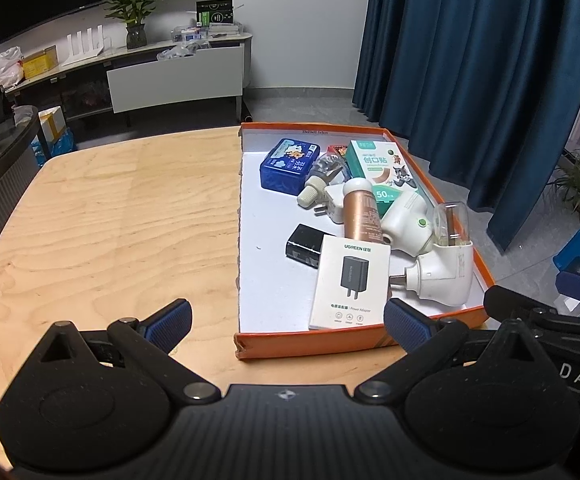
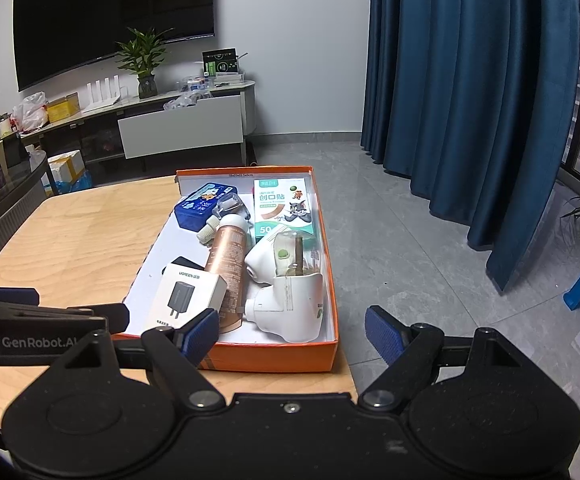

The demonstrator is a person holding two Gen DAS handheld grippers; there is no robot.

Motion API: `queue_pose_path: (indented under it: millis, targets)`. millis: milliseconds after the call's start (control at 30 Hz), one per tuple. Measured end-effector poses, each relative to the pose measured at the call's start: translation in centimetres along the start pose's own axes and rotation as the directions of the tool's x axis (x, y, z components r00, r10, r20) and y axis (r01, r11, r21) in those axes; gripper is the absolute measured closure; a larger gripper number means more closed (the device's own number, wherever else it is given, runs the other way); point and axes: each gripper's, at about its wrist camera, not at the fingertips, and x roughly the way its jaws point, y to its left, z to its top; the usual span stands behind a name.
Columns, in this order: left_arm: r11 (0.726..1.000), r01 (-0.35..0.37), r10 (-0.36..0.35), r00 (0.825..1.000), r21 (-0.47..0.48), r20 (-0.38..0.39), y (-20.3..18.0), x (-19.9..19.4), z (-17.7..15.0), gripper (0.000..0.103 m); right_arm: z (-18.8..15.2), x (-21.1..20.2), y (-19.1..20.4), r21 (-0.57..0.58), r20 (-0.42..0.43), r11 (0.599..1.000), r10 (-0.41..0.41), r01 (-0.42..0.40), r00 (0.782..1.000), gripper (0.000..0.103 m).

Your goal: Organize rigid objects

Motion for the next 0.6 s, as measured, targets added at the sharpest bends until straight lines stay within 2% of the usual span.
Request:
queue_pose_path:
  millis: [600]
  targets:
    - [1.000, -0.004, 0.004, 1.000, -0.005, -0.010, 0.15, 0.18, 0.07, 0.000, 0.05, 0.02, 0.06, 0.000, 0.000, 1.000, -0.001, 0.001, 1.000, 0.009]
